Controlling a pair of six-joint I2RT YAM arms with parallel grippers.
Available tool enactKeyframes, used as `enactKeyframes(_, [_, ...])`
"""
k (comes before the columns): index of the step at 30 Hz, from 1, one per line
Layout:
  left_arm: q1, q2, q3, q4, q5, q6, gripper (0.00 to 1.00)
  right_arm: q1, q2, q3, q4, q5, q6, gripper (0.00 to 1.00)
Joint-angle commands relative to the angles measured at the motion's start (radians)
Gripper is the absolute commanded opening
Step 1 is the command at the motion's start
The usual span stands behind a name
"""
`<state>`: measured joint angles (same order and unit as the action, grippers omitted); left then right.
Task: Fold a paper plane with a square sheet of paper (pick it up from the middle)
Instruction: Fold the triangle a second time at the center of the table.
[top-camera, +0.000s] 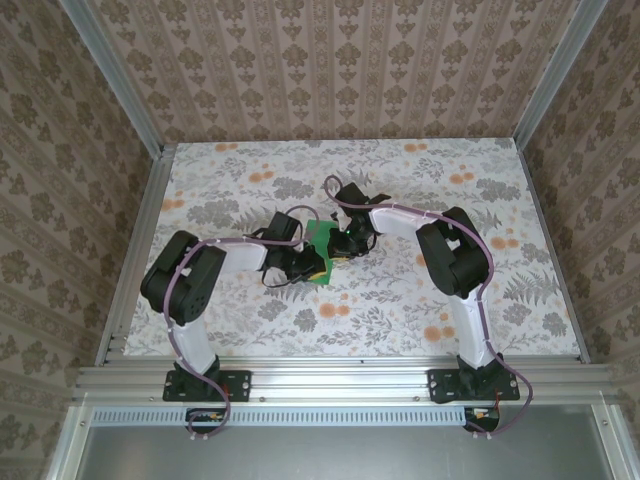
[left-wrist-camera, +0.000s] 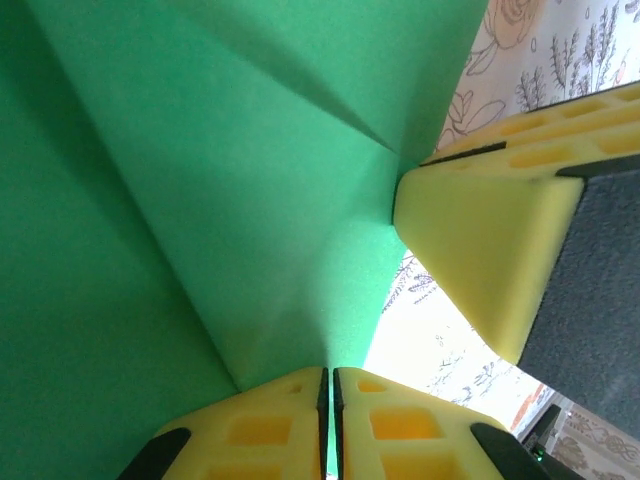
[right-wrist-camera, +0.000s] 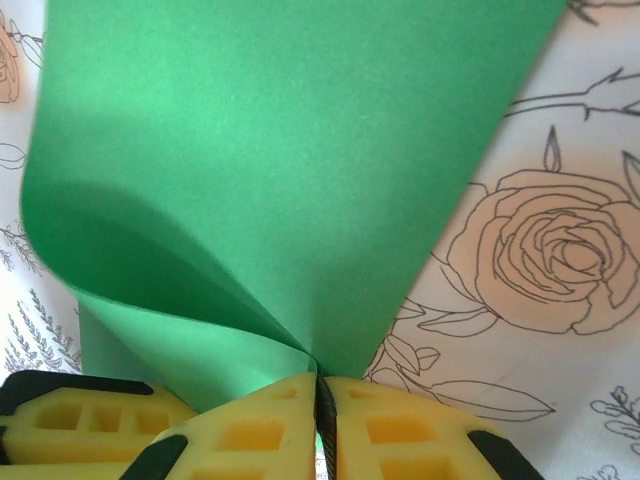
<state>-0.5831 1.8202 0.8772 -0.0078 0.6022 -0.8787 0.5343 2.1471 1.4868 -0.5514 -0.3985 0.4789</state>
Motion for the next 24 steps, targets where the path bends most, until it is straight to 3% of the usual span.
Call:
enactKeyframes(1, [-0.019, 0.021, -0.001, 0.003, 0.034, 0.01, 0.15, 0.006, 0.129, -0.056, -0.097, 0.189, 0.017, 0.13])
enactKeyframes(8, [-0.033, 0.01, -0.015, 0.043, 0.076, -0.008, 0.18, 0.006, 0.137, -0.052, -0.093, 0.188, 0.024, 0.12])
enactKeyframes(24, [-0.071, -0.001, -0.024, -0.05, 0.026, -0.001, 0.17, -0.002, 0.143, -0.054, -0.092, 0.187, 0.037, 0.1])
